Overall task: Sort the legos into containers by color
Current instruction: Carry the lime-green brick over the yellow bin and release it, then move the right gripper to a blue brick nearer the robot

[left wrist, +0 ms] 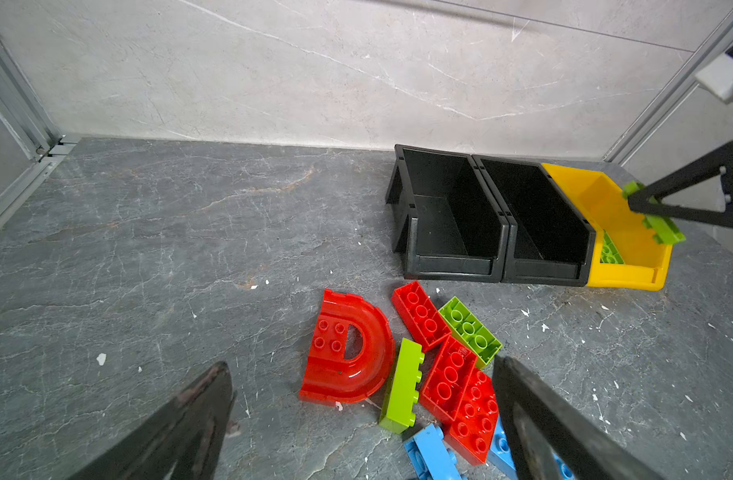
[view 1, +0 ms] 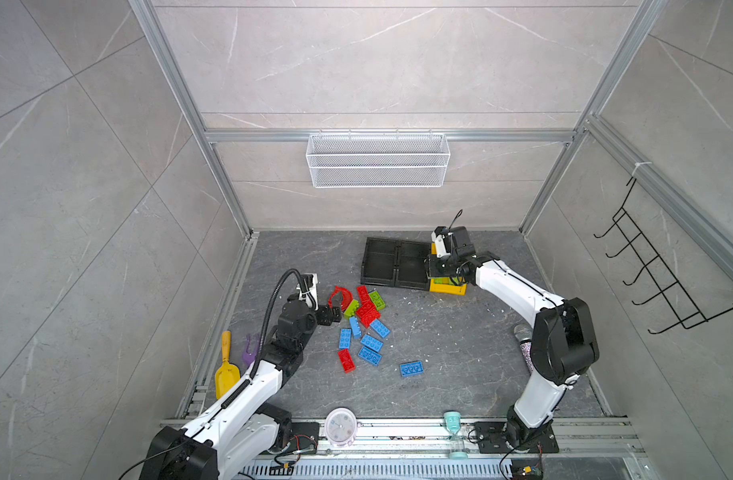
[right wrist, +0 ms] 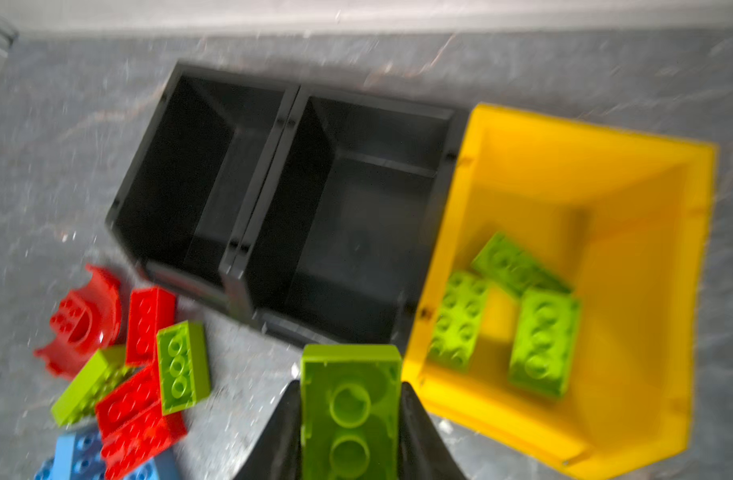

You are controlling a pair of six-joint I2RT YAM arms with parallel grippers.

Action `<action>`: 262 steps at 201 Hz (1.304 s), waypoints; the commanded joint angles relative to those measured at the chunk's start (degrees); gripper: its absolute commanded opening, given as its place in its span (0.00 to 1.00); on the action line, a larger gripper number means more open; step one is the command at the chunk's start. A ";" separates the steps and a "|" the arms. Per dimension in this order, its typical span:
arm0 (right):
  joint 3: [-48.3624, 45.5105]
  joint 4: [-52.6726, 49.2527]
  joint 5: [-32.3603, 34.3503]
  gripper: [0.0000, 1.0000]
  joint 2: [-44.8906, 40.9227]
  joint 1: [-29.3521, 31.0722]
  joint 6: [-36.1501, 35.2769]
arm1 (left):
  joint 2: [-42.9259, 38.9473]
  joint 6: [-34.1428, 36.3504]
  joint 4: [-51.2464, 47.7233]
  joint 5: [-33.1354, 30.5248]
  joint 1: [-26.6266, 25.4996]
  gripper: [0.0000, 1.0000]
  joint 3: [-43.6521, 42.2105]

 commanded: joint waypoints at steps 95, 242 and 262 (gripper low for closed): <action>9.81 -5.57 -2.11 0.27 11.03 -8.01 -0.44 | -1.03 1.07 0.89 -1.16 0.09 1.00 0.33; -28.87 -14.75 2.64 0.87 -29.78 17.09 14.28 | -3.69 0.37 1.07 -1.80 0.09 1.00 -0.69; -31.25 -16.24 8.57 0.88 -31.77 25.69 19.99 | -2.60 -0.11 0.81 -0.83 0.11 1.00 -0.12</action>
